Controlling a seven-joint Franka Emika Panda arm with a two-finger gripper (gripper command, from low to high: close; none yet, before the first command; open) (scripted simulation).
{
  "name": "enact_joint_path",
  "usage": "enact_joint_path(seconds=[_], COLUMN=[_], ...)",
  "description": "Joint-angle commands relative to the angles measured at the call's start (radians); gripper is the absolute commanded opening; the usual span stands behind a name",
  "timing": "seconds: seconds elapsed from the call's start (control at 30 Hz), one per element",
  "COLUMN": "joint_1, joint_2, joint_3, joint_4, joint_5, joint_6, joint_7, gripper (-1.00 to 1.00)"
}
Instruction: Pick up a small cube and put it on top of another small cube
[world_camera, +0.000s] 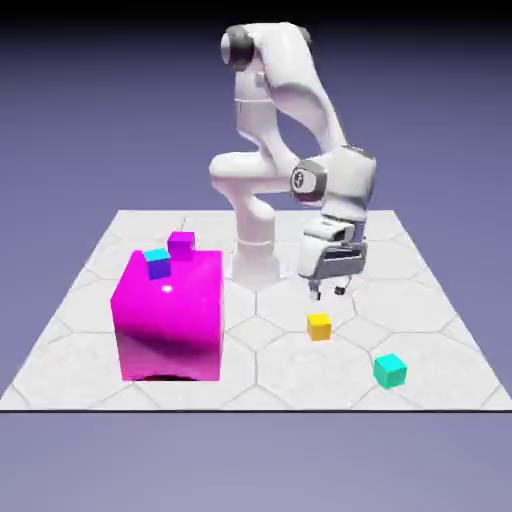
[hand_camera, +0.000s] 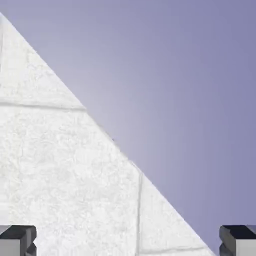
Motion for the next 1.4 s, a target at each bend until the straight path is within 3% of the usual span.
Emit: enact_joint_path(seconds=[0.0, 0.7, 0.9, 0.93, 1.1, 1.37], joint_1=[-0.002, 0.059, -0.002, -0.002, 0.042, -0.073], joint_2=[0.036, 0.797, 0.914, 0.914, 0.780, 0.490], joint_3=[0.021, 0.470, 0.452, 0.452, 0.495, 0.262], joint_4=[0.024, 0.538, 0.530, 0.530, 0.530, 0.389], joint_5=[-0.031, -0.688, -0.823, -0.823, -0.653, -0.313], joint_6=[-0.036, -0.799, -0.767, -0.767, -0.797, -0.771], joint_7=[-0.010, -0.212, -0.168, -0.168, -0.217, 0.056], gripper=[0.00, 0.00, 0.00, -1.00, -1.00, -1.00])
